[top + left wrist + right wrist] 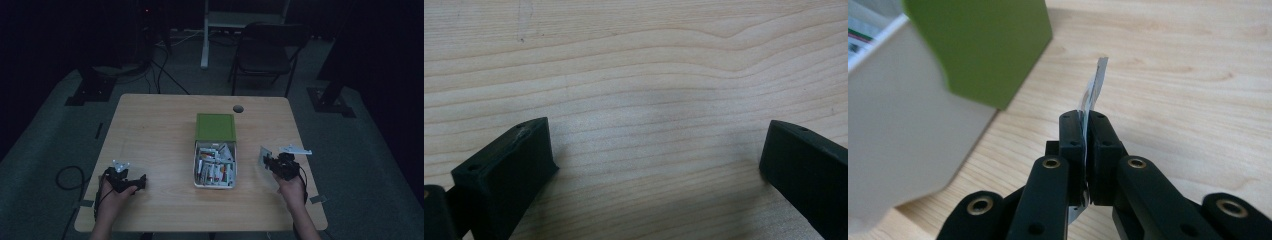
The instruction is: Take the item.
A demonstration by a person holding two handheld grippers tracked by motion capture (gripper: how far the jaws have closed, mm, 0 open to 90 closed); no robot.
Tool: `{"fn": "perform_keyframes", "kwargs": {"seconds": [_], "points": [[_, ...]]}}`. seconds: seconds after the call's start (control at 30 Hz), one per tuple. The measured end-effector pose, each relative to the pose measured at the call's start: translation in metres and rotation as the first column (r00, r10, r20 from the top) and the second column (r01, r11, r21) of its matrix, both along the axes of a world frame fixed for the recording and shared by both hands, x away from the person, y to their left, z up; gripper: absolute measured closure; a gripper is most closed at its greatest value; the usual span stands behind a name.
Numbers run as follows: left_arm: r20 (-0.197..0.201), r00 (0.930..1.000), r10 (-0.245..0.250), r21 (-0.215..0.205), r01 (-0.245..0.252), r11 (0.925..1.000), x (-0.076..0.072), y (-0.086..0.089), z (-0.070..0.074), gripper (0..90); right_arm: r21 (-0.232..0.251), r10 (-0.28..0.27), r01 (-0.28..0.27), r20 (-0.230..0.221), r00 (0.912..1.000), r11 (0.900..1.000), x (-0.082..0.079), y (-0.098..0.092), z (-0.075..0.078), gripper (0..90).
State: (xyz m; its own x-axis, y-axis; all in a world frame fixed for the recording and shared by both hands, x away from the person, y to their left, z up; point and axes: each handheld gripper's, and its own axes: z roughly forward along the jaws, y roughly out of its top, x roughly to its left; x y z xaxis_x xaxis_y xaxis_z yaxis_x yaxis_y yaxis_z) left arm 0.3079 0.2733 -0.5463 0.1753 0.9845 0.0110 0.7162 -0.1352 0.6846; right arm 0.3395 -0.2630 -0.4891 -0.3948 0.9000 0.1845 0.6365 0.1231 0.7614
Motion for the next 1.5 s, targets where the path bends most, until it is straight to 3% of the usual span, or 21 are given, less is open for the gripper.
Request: {"fn": "perform_keyframes", "kwargs": {"seconds": [0.27, 0.43, 0.9, 1.23, 1.5], "points": [[0.000, 1.0000, 0.000, 0.000, 0.000, 1.0000, 0.000, 0.000, 0.000, 1.1, 0.002, -0.008, 0.009, -0.046, 0.9989, 1.000, 0.003, -0.008, -0.013, 87.1], [0.000, 1.0000, 0.000, 0.000, 0.000, 1.0000, 0.000, 0.000, 0.000, 1.1, 0.010, -0.017, 0.017, -0.051, 0.9986, 1.000, 0.005, -0.011, -0.015, 87.1], [0.000, 1.0000, 0.000, 0.000, 0.000, 1.0000, 0.000, 0.000, 0.000, 1.1, -0.046, -0.073, 0.069, -0.090, 0.9932, 0.997, 0.010, -0.026, -0.028, 82.2], [0.000, 1.0000, 0.000, 0.001, 0.000, 1.0000, 0.000, 0.000, 0.000, 1.1, -0.090, -0.141, 0.132, -0.110, 0.9839, 0.987, 0.015, -0.045, -0.037, 62.4], [0.002, 1.0000, 0.000, 0.000, 0.000, 1.0000, 0.000, 0.000, 0.000, 1.1, -0.131, -0.176, 0.159, -0.130, 0.9757, 0.979, 0.018, -0.055, -0.043, 39.0]]}}
